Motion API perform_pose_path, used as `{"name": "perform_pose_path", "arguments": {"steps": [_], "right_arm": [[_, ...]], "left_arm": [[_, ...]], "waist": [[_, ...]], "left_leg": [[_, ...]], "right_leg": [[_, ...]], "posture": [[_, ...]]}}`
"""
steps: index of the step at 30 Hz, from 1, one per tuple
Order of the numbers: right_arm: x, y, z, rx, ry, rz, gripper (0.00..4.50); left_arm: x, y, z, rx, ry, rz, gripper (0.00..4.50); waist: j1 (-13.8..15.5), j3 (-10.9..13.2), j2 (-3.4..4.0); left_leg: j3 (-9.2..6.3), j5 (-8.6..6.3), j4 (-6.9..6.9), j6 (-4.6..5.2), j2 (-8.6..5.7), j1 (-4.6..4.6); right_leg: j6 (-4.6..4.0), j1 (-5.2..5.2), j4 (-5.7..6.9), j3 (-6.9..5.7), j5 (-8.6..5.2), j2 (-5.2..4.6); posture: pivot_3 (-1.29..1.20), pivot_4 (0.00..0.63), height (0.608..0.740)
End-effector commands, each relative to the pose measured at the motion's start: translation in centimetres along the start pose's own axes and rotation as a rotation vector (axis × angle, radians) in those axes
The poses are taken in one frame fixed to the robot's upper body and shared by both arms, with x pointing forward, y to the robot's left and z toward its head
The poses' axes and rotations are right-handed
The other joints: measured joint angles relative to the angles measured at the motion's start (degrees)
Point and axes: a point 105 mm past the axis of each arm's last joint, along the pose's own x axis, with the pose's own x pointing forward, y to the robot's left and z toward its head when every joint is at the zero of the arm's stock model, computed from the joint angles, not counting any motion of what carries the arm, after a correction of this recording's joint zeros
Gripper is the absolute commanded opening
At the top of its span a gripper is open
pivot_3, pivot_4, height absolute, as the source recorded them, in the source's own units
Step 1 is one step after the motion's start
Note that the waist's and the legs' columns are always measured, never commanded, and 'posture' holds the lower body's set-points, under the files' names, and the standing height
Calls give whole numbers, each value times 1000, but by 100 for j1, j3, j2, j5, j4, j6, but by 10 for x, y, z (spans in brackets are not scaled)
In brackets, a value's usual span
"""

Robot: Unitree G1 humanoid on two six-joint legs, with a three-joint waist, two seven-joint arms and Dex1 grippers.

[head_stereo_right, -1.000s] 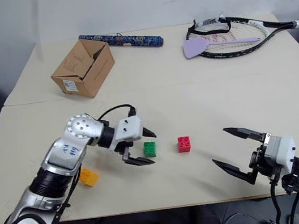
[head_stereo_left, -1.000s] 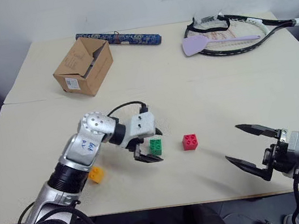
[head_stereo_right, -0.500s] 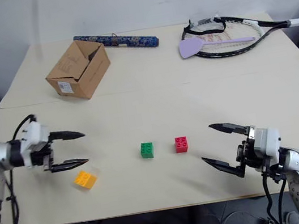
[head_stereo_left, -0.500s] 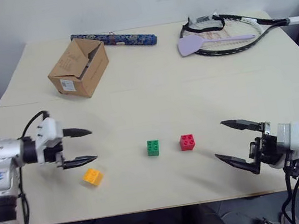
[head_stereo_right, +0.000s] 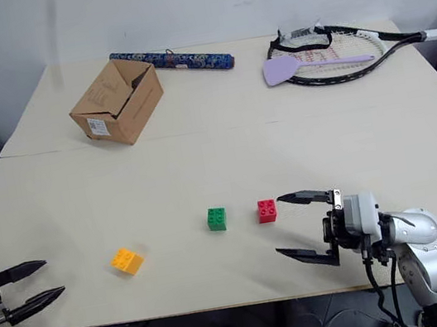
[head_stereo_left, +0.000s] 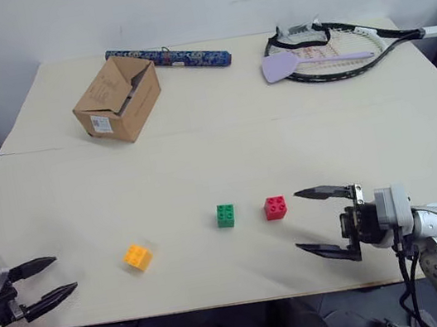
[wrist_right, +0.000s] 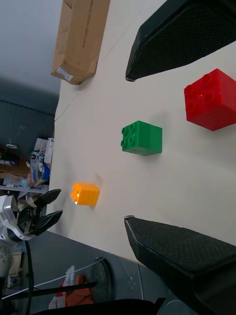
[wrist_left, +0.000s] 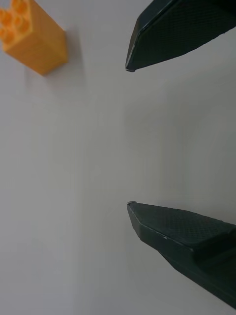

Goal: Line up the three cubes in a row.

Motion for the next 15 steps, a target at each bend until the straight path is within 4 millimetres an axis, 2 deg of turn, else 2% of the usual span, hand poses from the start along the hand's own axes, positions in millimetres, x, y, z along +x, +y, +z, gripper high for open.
{"name": "perform_pose_path", "arguments": {"steps": [1,3,5,10,15], "right_arm": [[-5,-2,6,-45,-12,-1,4500],[-5,-1,7,-49,-18,8,4500],[-5,0,7,-45,-23,18,4500],[-1,5,7,-36,-35,21,4500],[-3,6,6,-31,-29,9,4500]], "left_arm": [[22,-38,39,44,-148,-41,4432],[38,-60,42,20,-190,-34,4432],[53,-74,37,-10,-207,3,4432],[79,-78,15,-97,-164,162,4432],[82,-69,7,-60,-138,236,3293]], "waist": [[-10,-1,-2],[-8,-1,-2],[-5,-4,8],[7,-10,16],[19,-10,16]], "left_leg": [[1,-1,0,0,0,0],[0,-2,-1,0,0,1],[3,-2,-1,0,0,9],[5,-3,-3,2,0,26],[5,-6,-3,7,0,26]], "right_leg": [[0,1,1,0,0,0],[0,3,0,2,0,0],[0,8,-11,3,0,1],[0,26,-18,2,0,10],[0,28,-23,2,0,9]], "posture": [[0,150,740],[0,150,740],[0,150,740],[0,150,740],[0,150,740]]}}
